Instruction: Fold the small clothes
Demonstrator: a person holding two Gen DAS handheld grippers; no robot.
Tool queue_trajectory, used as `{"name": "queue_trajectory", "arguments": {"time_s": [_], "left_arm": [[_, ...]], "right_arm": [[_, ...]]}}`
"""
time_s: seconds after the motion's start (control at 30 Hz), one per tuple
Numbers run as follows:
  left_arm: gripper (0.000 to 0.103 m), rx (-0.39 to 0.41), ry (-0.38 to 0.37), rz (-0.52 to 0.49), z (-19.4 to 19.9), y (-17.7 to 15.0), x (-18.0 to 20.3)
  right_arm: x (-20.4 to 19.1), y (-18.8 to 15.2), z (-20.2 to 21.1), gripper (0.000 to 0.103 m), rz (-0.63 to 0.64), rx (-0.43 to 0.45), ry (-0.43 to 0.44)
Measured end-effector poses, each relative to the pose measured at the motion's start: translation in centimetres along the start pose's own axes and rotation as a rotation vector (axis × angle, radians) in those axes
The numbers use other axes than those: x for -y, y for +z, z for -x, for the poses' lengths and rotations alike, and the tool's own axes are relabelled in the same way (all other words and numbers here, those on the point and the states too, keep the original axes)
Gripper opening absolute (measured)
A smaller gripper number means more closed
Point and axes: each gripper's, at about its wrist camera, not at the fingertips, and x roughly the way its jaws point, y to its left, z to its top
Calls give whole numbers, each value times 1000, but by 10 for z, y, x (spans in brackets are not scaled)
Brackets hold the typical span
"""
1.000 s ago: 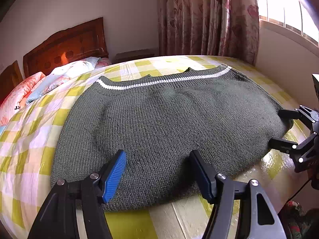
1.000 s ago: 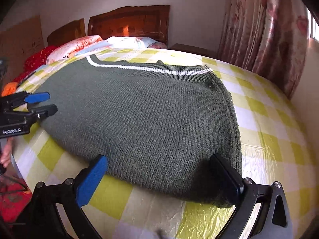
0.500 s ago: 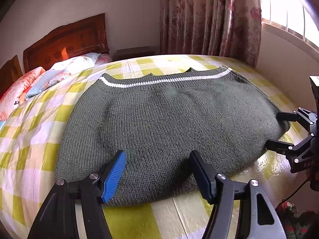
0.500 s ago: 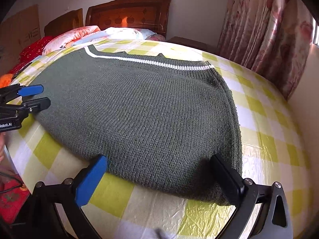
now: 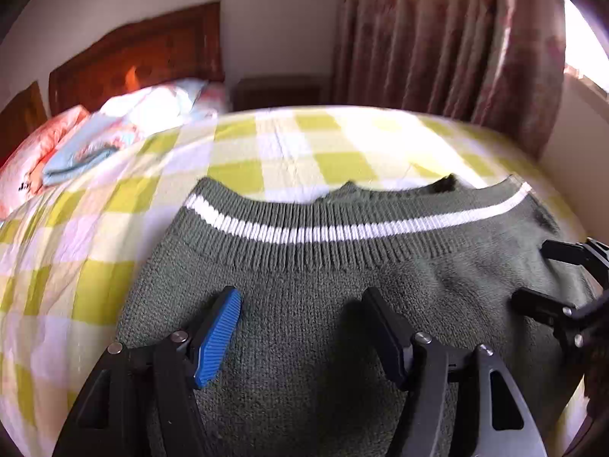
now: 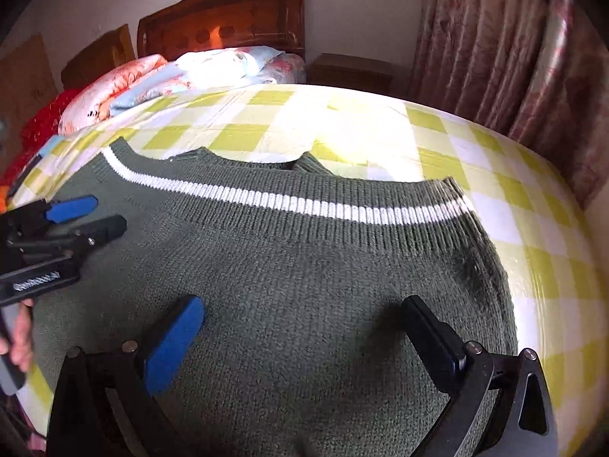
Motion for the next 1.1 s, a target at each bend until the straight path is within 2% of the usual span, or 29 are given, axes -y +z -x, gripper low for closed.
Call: {"name": "queue_trajectory", "arguments": {"time_s": [0.07, 0.13, 0.23, 0.33, 0.43, 0.47, 0.5, 0.6, 0.67, 0.83, 0.9, 0.97, 1.03, 1.1], "left_arm": [[68, -3, -17, 22, 5, -4, -8], [68, -3, 8, -28, 5, -8, -3], [68, 3, 31, -39, 6, -9, 1], [68, 7, 29, -33, 8, -10, 0], [68, 10, 34, -32, 7, -9, 0], [68, 11, 35, -32, 7, -9, 0], [68, 12, 36, -32, 7, -9, 0], [69, 13, 36, -32, 7, -10, 0], [68, 13, 35, -31, 8, -10, 0], [69, 14, 34, -31, 8, -10, 0], [68, 13, 34, -31, 8, -10, 0], [68, 13, 32, -31, 7, -10, 0], [68, 14, 31, -30, 7, -10, 0], [68, 14, 32, -30, 8, -9, 0]], "right_arm": [[13, -11, 10, 103, -17, 8, -4], [27, -25, 25, 103, -39, 19, -20], [55, -61, 62, 103, -109, 70, -40], [96, -110, 97, 103, -274, 108, 72], [126, -160, 109, 103, -486, 71, 223], [129, -173, 111, 103, -520, 80, 263], [129, -181, 117, 103, -528, 111, 264], [121, -185, 117, 103, -515, 126, 280], [113, -179, 113, 103, -499, 123, 258], [95, -164, 100, 103, -493, 102, 315], [94, -163, 97, 103, -530, 103, 359], [96, -159, 94, 103, -557, 115, 359], [101, -157, 89, 103, -620, 157, 362], [106, -155, 83, 103, -679, 209, 401]]}}
